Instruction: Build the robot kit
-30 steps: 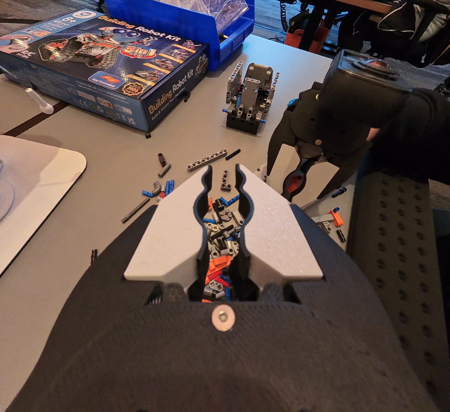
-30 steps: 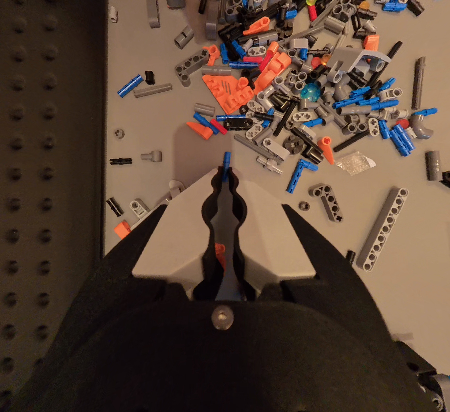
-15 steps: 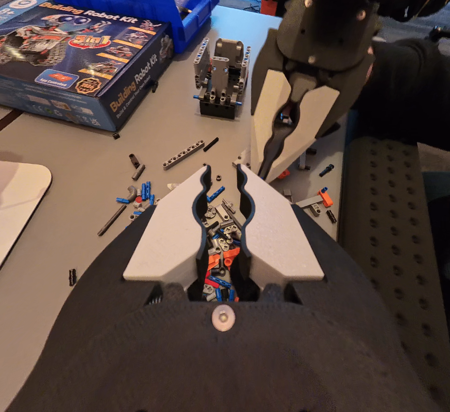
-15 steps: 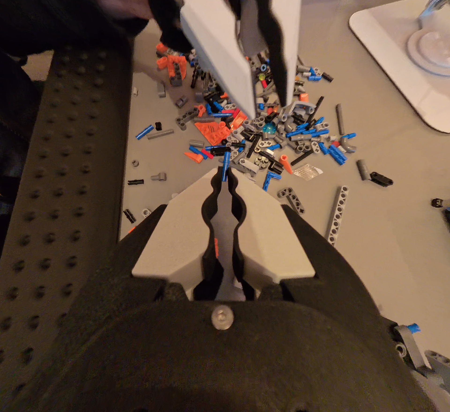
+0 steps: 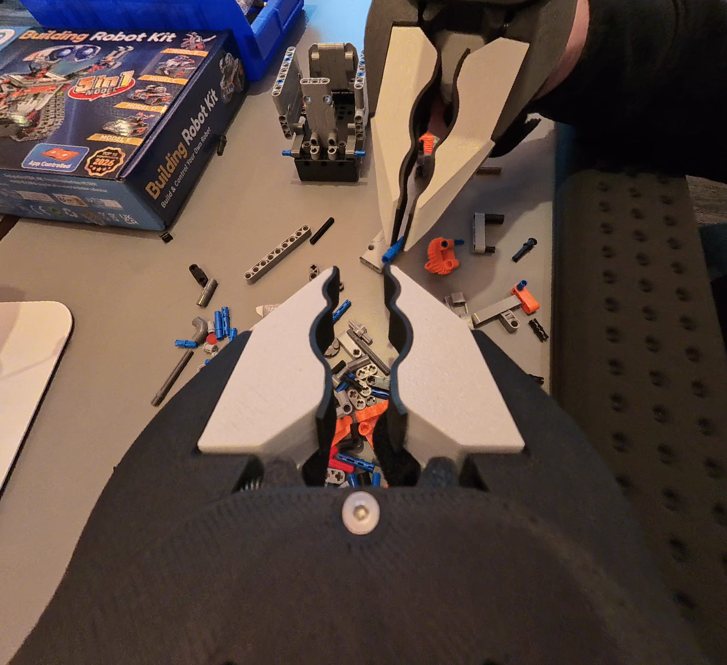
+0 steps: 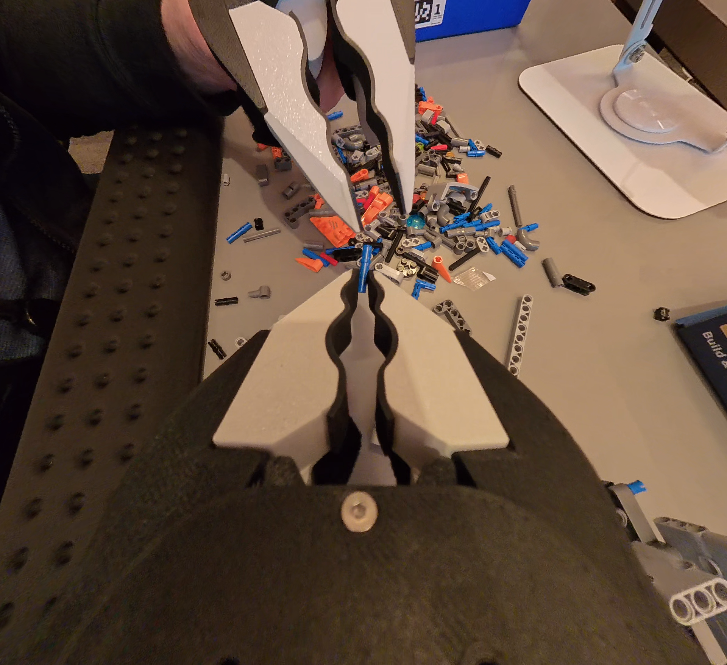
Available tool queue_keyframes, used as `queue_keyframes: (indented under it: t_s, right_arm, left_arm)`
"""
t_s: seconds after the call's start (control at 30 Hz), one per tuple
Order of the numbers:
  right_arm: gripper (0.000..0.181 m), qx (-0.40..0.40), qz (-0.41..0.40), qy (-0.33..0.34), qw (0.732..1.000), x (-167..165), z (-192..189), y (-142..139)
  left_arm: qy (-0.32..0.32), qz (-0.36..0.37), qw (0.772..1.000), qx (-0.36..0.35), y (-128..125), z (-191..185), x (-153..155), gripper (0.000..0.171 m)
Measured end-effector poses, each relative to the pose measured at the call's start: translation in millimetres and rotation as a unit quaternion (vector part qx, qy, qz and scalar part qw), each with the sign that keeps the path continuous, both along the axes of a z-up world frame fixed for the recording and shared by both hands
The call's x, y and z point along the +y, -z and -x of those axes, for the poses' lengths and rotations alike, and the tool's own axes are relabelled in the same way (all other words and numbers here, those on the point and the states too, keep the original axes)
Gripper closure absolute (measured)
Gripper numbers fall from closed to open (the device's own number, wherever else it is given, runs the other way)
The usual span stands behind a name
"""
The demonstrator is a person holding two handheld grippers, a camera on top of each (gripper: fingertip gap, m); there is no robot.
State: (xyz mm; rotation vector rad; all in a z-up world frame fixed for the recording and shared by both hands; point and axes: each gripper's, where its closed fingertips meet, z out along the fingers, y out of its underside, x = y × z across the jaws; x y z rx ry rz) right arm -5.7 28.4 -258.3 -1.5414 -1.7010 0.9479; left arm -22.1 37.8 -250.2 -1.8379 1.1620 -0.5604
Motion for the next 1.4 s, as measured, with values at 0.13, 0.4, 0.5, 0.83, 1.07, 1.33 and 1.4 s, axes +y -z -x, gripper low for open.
queue_keyframes:
  t_s: [0.13,0.4,0.5,0.83,1.07,1.33,1.4]
  right_arm:
    - [0.179,0.008,-0.005,0.003,1.0,1,-1,-4]
    - [0.179,0.023,0.003,0.006,1.0,3,-4,-9]
    - [0.179,0.027,0.006,0.004,1.0,2,-4,-10]
    - [0.179,0.015,-0.011,-0.001,1.0,-1,-4,-6]
    - [0.179,0.01,-0.02,-0.004,1.0,-3,-3,-5]
    - [0.178,0.059,0.032,0.005,0.998,1,-2,-18]
    - [0.176,0.077,0.061,0.005,0.995,1,-1,-21]
  left_arm:
    - [0.001,-0.008,1.0,0.013,3,0,0,0.151]
    - [0.005,-0.046,0.998,0.029,-2,-3,-1,0.153]
    - [-0.001,-0.053,0.998,0.033,-1,-5,0,0.154]
    - [0.025,-0.069,0.997,0.037,-1,-16,-7,0.157]
    - [0.034,-0.082,0.994,0.057,4,-20,-10,0.166]
    - [0.019,-0.079,0.997,0.012,-9,-21,-7,0.167]
    - [0.019,-0.083,0.996,-0.009,-15,-22,-8,0.169]
